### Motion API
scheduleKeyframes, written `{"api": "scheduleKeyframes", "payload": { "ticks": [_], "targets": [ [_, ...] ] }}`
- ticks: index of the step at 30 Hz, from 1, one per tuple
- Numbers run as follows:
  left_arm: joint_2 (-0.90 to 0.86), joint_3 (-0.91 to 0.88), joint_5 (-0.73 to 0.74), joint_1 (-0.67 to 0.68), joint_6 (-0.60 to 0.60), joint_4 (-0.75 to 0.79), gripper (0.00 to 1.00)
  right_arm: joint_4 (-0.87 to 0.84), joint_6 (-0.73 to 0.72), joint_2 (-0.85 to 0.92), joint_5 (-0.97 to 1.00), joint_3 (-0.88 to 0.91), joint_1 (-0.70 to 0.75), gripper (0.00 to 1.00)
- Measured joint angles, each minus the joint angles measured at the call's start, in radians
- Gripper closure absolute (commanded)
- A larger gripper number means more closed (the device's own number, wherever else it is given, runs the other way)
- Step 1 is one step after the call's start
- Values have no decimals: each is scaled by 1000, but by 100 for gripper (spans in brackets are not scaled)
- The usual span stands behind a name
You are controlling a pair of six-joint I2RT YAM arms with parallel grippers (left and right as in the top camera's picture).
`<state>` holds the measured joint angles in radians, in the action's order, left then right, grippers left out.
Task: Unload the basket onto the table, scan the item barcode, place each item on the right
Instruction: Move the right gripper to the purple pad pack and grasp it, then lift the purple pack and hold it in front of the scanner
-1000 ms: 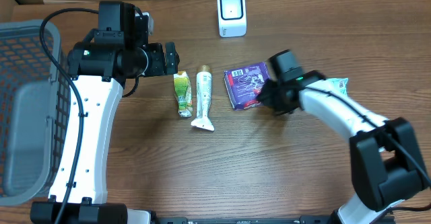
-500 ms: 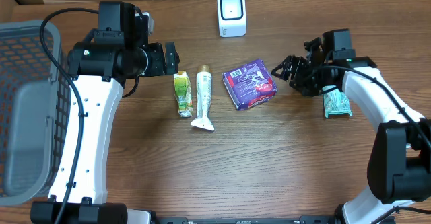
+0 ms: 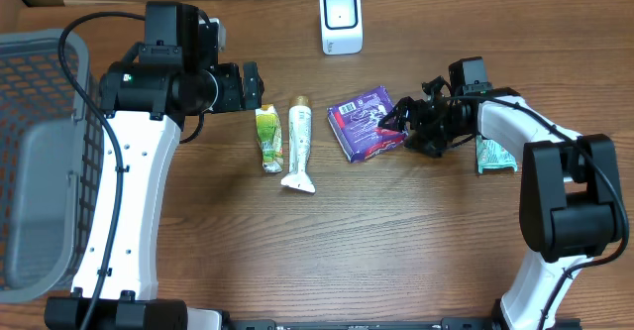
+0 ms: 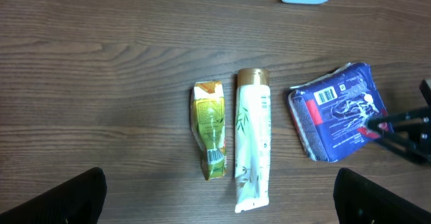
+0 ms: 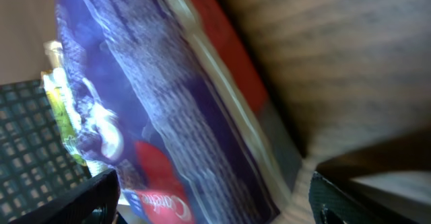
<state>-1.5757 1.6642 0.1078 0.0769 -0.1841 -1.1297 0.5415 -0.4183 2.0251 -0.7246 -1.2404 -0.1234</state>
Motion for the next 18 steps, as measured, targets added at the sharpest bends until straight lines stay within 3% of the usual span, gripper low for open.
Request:
{"api": "scheduleKeyframes", "payload": {
  "ticks": [5, 13, 14, 18],
  "targets": [
    [0, 0, 0, 0, 0, 0, 0, -61, 0, 28, -50, -7, -1, 15],
    [0, 0, 0, 0, 0, 0, 0, -127, 0, 50, -48, -7, -1, 42],
    [0, 0, 0, 0, 0, 0, 0, -138, -1, 50, -46, -7, -1, 46],
    [0, 0, 0, 0, 0, 0, 0, -172, 4, 51, -43, -7, -1, 86]
  ]
}}
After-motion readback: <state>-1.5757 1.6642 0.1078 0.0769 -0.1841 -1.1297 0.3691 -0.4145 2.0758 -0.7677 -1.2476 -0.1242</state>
